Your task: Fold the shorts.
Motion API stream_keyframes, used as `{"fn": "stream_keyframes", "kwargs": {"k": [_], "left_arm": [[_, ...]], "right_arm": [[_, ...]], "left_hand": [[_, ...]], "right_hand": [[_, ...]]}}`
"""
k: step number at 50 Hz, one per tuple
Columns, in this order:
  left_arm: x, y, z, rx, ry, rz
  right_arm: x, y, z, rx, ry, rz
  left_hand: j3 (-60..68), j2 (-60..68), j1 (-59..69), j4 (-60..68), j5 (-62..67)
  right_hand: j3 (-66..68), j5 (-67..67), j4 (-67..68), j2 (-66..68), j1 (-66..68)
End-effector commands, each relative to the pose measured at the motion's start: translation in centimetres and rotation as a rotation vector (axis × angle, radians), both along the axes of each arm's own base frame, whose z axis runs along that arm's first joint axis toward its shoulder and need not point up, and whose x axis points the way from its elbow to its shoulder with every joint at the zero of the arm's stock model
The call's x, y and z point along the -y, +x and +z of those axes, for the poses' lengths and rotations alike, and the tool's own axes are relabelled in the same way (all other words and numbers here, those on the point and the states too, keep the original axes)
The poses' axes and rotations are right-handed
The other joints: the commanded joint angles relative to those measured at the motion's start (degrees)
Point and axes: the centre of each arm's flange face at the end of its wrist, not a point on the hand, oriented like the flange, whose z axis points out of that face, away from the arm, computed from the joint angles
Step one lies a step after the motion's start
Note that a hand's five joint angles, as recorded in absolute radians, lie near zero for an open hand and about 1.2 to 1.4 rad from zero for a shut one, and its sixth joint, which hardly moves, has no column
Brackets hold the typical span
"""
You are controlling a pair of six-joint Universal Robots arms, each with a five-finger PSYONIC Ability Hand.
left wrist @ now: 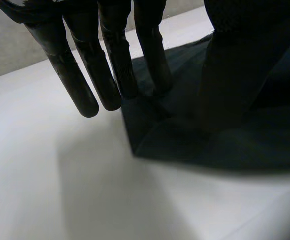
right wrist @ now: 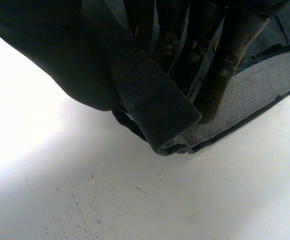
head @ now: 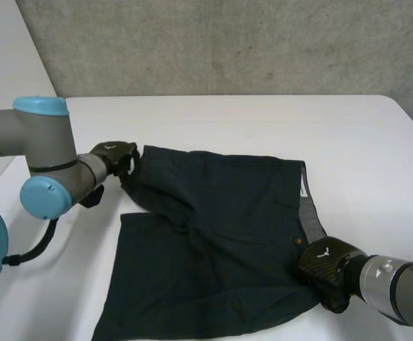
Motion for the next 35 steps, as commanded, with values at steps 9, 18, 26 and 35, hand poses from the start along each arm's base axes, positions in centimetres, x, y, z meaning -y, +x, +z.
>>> {"fn": "stream_keyframes", "kwargs": {"k": [9, 18, 26, 35], "left_arm": [[0.9, -2.7, -1.6, -0.056, -0.005, -0.047], [0.6, -4.6, -1.8, -0.064, -0.018, -0.091], [0.3, -4.9, -2.3, -0.050, -0.007, -0.106], [-0.8, -4.2, -0.2, -0.002, -0.006, -0.118]], "right_arm": [[-0.1, 0.0, -0.1, -0.001, 0.003, 0.000], [0.0, 0.0, -0.1, -0.001, 0.003, -0.001], [0.0, 0.0, -0.1, -0.001, 0.003, -0.001], [-0.1, -0.1, -0.1, -0.001, 0.004, -0.001]], "left_hand": [[0.77, 0.54, 0.95, 0.73, 0.46], [-4.12, -4.35, -3.95, -4.16, -4.43], [-3.61, -3.84, -3.44, -3.65, -3.93], [-8.83, -9.06, -8.66, -8.87, -9.14]], "right_hand": [[12.07, 14.20, 11.66, 13.24, 24.19], [12.07, 14.20, 11.66, 13.24, 24.19], [12.07, 14.20, 11.66, 13.24, 24.19], [12.07, 14.20, 11.66, 13.24, 24.19]]}}
